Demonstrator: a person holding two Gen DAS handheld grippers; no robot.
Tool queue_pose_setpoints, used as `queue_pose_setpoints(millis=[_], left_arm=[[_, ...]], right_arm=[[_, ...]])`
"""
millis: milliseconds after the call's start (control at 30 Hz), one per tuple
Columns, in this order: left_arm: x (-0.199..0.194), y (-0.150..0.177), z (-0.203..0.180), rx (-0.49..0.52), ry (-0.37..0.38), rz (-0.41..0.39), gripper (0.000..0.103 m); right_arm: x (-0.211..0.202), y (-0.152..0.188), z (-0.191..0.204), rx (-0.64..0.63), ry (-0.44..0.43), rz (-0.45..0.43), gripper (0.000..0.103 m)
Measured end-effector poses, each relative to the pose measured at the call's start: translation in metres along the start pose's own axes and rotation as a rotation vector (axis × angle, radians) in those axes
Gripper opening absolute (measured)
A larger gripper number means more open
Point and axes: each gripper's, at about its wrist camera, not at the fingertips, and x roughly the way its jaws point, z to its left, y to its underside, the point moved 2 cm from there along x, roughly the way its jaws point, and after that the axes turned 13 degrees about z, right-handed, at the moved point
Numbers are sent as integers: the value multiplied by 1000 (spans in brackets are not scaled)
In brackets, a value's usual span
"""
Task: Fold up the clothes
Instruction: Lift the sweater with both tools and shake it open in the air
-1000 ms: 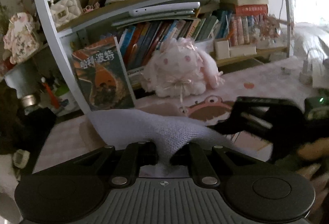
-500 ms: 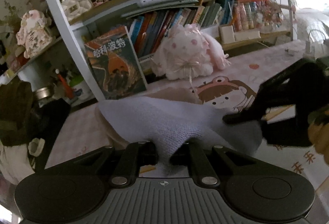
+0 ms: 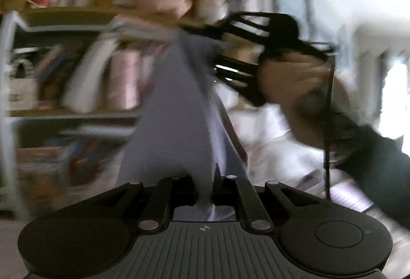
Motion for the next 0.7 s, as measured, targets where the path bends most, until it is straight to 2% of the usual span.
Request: queue_pose_setpoints(millis=[33,67,100,167,233,267,367,433,500,567,700], left_arm=[[-4,2,3,-9,41,3,18],[-7,4,6,-19,82,7,21],[-9,14,12,-39,76,47,28],[-11,38,25,-84,46,140,31],[-11,74,48,-186,-25,290,31],[-17,90,58,-236,-70,329,31],[-38,136,88,-381,-208,425,31],[-57,149,105,-449,-290,431,31],[-62,145,114,-444,-328,421,31],[-65,140,123,-434,-363,411,31],[-72,131,140,-413,-431,390,31]], right_arm=[[11,-4,17,-56,-4,37,6],[25,2,18,-93,30,95,6],[38,9,18,-128,67,156,6],[65,23,19,-199,142,277,6],[92,55,-12,-191,230,414,6],[104,77,-34,-174,287,490,6],[128,145,-117,-6,449,687,6],[132,191,-160,62,538,787,6],[135,230,-183,126,551,853,6],[141,256,-187,147,541,901,6],[164,291,-179,87,503,1017,6]])
